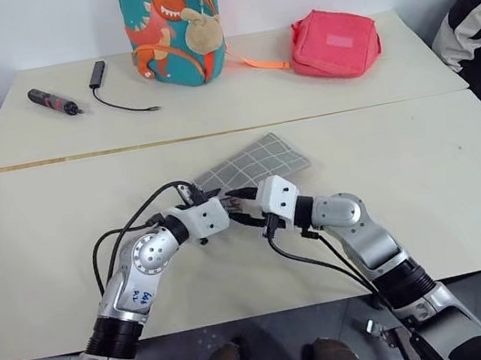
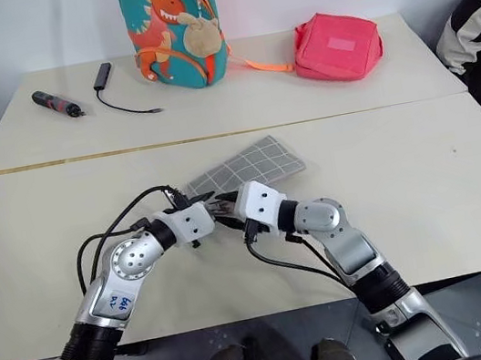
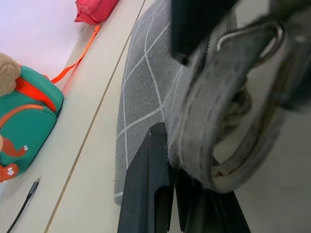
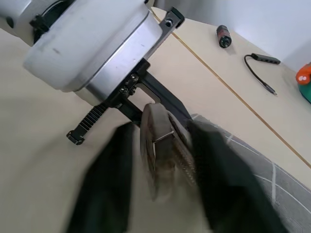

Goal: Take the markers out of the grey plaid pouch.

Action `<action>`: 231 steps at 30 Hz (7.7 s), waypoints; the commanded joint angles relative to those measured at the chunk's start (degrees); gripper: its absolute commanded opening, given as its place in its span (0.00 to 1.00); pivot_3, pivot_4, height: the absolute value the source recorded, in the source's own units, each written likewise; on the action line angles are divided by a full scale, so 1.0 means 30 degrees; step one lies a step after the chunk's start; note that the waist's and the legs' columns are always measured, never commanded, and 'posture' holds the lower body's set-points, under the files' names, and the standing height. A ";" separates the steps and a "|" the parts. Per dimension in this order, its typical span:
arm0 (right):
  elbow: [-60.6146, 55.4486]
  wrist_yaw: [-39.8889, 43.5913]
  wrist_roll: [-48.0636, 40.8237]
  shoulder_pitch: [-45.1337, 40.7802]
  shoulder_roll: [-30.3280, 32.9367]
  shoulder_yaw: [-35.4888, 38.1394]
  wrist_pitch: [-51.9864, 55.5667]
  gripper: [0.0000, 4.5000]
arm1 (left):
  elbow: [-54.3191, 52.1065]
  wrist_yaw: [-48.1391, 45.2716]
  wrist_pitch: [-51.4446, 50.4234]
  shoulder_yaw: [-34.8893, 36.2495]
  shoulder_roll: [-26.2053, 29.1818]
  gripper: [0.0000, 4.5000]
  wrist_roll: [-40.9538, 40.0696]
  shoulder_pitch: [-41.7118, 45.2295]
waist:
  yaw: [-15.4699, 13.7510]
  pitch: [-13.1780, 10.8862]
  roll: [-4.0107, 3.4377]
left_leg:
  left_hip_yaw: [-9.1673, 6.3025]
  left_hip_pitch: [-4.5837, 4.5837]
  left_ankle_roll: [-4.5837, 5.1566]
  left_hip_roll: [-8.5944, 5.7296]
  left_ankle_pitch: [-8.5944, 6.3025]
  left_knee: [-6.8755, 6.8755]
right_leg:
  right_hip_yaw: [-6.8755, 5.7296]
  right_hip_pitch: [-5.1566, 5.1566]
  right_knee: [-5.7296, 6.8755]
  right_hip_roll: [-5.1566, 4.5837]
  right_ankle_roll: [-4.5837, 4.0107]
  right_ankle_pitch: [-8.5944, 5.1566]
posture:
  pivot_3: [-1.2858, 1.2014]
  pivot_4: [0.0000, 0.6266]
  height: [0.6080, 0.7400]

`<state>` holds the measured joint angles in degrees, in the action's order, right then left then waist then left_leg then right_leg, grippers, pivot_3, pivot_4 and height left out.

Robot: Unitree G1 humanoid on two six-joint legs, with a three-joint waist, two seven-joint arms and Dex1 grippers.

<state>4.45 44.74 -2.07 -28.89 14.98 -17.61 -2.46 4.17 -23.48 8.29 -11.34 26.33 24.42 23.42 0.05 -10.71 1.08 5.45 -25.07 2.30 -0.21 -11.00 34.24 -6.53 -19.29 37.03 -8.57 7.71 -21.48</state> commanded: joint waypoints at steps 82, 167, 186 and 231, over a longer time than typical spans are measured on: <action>-0.6163 -0.3843 -0.7510 0.3703 -0.2309 0.2784 1.4866 0.99 | -0.0748 0.0834 -0.0798 -0.0777 -0.0754 0.00 0.0886 0.0957 | 0.0060 0.0000 0.0001 | 0.0008 -0.0031 -0.0001 0.0008 -0.0003 -0.0024 | 0.0009 -0.0047 0.0001 0.0007 -0.0001 0.0000 | 0.52 0.24 1.00; -0.6014 -0.6585 -1.0631 0.4167 -0.2308 0.6897 1.4581 0.01 | -0.2772 0.0174 -0.1985 -0.0463 -0.0280 0.00 0.0086 -0.0274 | 0.0029 0.0000 0.0002 | 0.0018 -0.0033 -0.0002 0.0007 -0.0003 -0.0033 | 0.0032 -0.0063 -0.0011 0.0004 -0.0001 0.0000 | 0.52 0.24 1.00; -0.8253 -0.3527 -0.9076 0.3650 0.0004 0.3941 1.1711 0.43 | -0.2184 0.0196 -0.1905 -0.0501 -0.0385 0.00 0.0182 -0.0248 | 0.0009 0.0000 0.0002 | 0.0027 -0.0032 0.0003 0.0011 -0.0005 -0.0037 | 0.0031 -0.0063 -0.0024 0.0001 -0.0002 -0.0001 | 0.52 0.24 1.00; -0.4377 -0.0888 -0.0014 0.0709 0.1603 -0.0265 0.4416 0.01 | -0.0996 0.0511 0.0181 -0.2802 0.0301 0.00 0.3959 0.1059 | -0.0049 0.0001 0.0003 | 0.0009 -0.0020 -0.0001 0.0008 0.0004 0.0006 | 0.0008 -0.0018 -0.0001 0.0003 -0.0002 -0.0001 | 0.52 0.24 1.00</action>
<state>-8.05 42.65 -2.28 -26.00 19.92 -19.03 10.43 0.94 -22.41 8.31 -19.20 27.51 36.01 26.61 -0.10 -10.71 1.09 5.48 -25.12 2.30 -0.19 -10.98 34.26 -6.51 -19.34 37.03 -8.56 7.71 -21.48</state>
